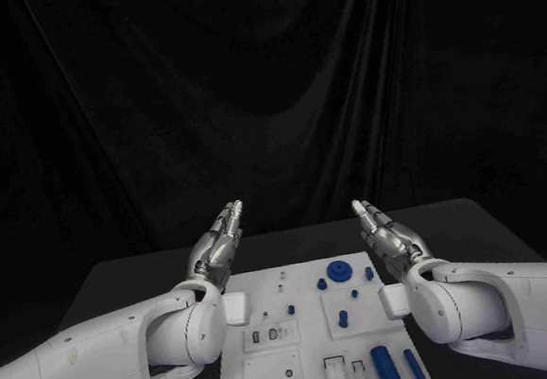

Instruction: Assemble the parts on the task board

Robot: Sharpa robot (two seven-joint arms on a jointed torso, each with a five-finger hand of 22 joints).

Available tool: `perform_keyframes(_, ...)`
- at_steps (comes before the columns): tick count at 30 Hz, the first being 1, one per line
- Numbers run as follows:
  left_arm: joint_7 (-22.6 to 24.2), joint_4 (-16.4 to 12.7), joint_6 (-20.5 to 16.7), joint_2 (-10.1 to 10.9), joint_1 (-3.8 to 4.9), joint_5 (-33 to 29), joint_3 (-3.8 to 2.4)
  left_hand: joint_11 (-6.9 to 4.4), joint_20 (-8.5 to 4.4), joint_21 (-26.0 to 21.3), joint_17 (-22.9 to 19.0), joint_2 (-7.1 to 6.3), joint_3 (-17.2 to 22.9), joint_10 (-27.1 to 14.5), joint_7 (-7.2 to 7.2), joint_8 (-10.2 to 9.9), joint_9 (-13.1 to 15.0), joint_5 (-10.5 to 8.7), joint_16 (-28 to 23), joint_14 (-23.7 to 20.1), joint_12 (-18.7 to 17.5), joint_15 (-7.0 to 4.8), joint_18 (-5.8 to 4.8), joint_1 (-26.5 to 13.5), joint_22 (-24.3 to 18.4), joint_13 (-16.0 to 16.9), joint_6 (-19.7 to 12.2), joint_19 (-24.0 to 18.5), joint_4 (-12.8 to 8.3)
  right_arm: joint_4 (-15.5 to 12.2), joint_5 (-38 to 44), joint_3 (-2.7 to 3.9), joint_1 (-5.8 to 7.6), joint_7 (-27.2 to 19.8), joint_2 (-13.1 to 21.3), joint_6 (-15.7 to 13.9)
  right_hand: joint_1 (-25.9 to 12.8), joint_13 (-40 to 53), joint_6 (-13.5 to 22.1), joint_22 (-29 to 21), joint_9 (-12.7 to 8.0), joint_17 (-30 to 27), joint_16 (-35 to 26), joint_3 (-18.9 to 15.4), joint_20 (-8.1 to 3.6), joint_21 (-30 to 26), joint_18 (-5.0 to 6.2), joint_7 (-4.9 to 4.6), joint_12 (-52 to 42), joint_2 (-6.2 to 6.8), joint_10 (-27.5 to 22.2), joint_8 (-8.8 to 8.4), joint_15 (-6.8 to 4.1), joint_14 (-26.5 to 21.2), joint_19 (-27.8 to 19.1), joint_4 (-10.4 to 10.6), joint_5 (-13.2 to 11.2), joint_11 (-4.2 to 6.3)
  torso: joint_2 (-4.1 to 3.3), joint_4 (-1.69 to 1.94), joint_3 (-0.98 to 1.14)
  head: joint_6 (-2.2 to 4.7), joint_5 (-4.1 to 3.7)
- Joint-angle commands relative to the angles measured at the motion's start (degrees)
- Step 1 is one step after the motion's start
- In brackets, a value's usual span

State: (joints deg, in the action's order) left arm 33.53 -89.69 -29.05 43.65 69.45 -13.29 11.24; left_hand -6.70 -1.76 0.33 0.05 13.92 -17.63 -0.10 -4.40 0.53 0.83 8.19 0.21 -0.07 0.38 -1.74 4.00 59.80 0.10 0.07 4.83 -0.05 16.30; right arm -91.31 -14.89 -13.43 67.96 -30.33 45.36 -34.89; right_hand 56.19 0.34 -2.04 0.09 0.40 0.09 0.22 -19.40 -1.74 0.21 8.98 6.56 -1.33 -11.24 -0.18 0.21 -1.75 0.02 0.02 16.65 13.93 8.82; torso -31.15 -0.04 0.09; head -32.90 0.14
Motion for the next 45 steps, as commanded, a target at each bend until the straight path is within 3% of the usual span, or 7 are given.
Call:
perform_keyframes(1, 4.7, 0.0, 8.3, -0.2, 0.84, -6.8, 0.57, -1.13, -6.16, -0.3, -0.1, -0.07, -0.7, 0.1, -1.30, 0.4, 0.1, 0.60, -0.2, 0.1, -0.4, -7.35, 1.08, 2.6, -0.1, -0.1, 0.3, 0.0, 0.3, -0.3, -6.5, -0.50, 0.57, -0.5, 0.1, 5.2, 0.4, -0.1, 0.2, -0.1, 0.0, -0.1, -0.2, -0.3, -1.87, -0.2, 1.01, -0.16, 0.2, 0.09, 0.1, 0.20, -8.28, 0.0, 0.0, 0.0, -0.4, -0.29, 0.00, 0.00, 0.00, -0.01, 0.00)
perform_keyframes(9, 7.4, 2.2, 17.4, -0.2, 0.28, -7.4, 1.08, -1.40, -5.36, -0.3, -0.1, -1.06, -0.6, 0.1, -1.81, 0.3, 0.1, 1.17, -0.2, 0.1, -0.4, -7.41, 1.87, 3.9, -0.1, -0.1, 0.2, 0.0, 0.3, 1.6, 0.8, -0.73, 0.45, 2.9, 1.4, 12.0, -0.3, -0.2, 0.6, -0.1, -0.1, -0.1, -0.2, -0.3, -0.73, -0.2, 1.14, -0.96, 0.9, 0.04, 0.1, 0.13, -7.06, 0.0, 0.0, 0.1, -2.6, -1.44, -0.13, 0.21, 0.03, -2.22, 1.12)
perform_keyframes(15, 7.2, 2.8, 20.9, 0.0, -0.01, -4.4, 1.08, -1.31, 3.97, -0.3, -0.1, -1.33, -0.3, 0.1, -3.36, 0.2, -0.1, 1.73, -0.2, 0.1, -0.4, -1.47, 5.22, 5.0, -0.1, -0.1, -0.9, 0.0, 0.4, 1.8, 3.1, -0.73, 0.33, 4.2, 1.6, 14.2, -0.6, -0.2, 0.1, -0.1, 0.0, -0.1, -0.2, 0.0, 1.15, -0.2, 0.45, -2.90, 0.9, -0.05, 0.1, 0.23, -4.22, 0.0, 0.0, 0.0, -3.0, -4.03, -0.10, 0.12, 0.04, -2.29, 1.54)
perform_keyframes(23, 7.5, 3.5, 21.1, 0.4, -0.16, 1.4, 1.08, -0.40, 7.25, -0.3, -0.1, -1.20, 0.0, 0.1, -3.43, 0.2, -0.1, 1.83, -0.2, 0.1, -0.4, -0.52, 5.80, 5.5, -0.1, -0.1, -0.9, 0.0, 0.3, 2.8, 6.9, -0.73, 0.30, 5.6, 1.8, 17.4, 0.5, 0.2, -1.3, -0.1, 0.3, -0.1, -0.2, 1.0, 10.43, -0.2, -0.62, -3.70, -1.0, 1.12, 0.3, 0.52, 6.15, 0.0, 0.0, 0.0, -2.2, -11.94, -0.14, 0.09, 0.00, -3.24, 1.88)
perform_keyframes(31, 8.6, 4.6, 17.8, 1.9, -0.15, 9.1, 1.08, 2.63, 7.36, -0.3, -0.1, -0.61, 1.4, 0.1, -0.83, 0.4, 0.1, 7.03, -0.2, 0.1, -0.4, -0.69, 6.29, 10.0, -0.1, -0.1, 0.6, 0.0, 0.3, 5.2, 23.9, -0.73, 2.01, 7.1, 3.0, 17.8, 18.4, 1.5, -12.8, 4.3, 1.6, 2.6, 7.8, 6.1, 18.57, 8.7, -2.72, -12.19, -9.1, 5.88, 6.1, 2.69, 16.49, 16.3, 17.9, -1.2, 8.7, -16.43, -0.29, 0.00, -0.12, -5.76, 2.04)
perform_keyframes(38, 12.7, 4.3, 15.7, 4.7, 0.08, 18.3, 1.07, 3.89, 9.65, -0.3, -0.1, 1.04, 1.7, 0.1, 3.04, 1.3, 0.8, 7.76, -0.2, 0.1, -0.4, 0.48, 6.30, 11.5, -0.1, -0.1, 6.4, 0.0, 0.3, 4.6, 48.4, -0.73, 7.09, 16.0, 5.5, 15.1, 31.2, 3.0, -27.5, 6.6, 3.1, 7.0, 16.4, 8.7, 15.54, 17.8, 1.48, -14.70, -17.7, 5.36, 25.2, 4.83, 9.45, 56.0, 53.1, -7.7, 6.9, -17.96, -1.99, 0.83, -0.58, -6.83, 0.69)
perform_keyframes(45, 14.8, 1.8, 14.4, 7.9, 1.07, 20.7, 1.07, 4.87, 11.48, -0.3, -0.1, 1.09, 2.6, 0.7, 4.18, 1.3, 0.9, 13.93, -0.2, 0.1, -0.2, 3.48, 6.16, 16.1, -0.1, 0.1, 9.2, 0.1, 0.4, 2.2, 83.5, -0.73, 13.54, 29.9, 7.4, 16.8, 34.1, 3.3, -41.2, 8.6, 4.0, 11.5, 19.2, 13.3, 9.25, 22.9, 1.54, -12.13, -17.2, 7.58, 39.5, 6.62, 3.25, 74.6, 68.9, -9.6, 1.3, -15.54, -5.71, 1.77, -1.12, -6.26, 0.35)
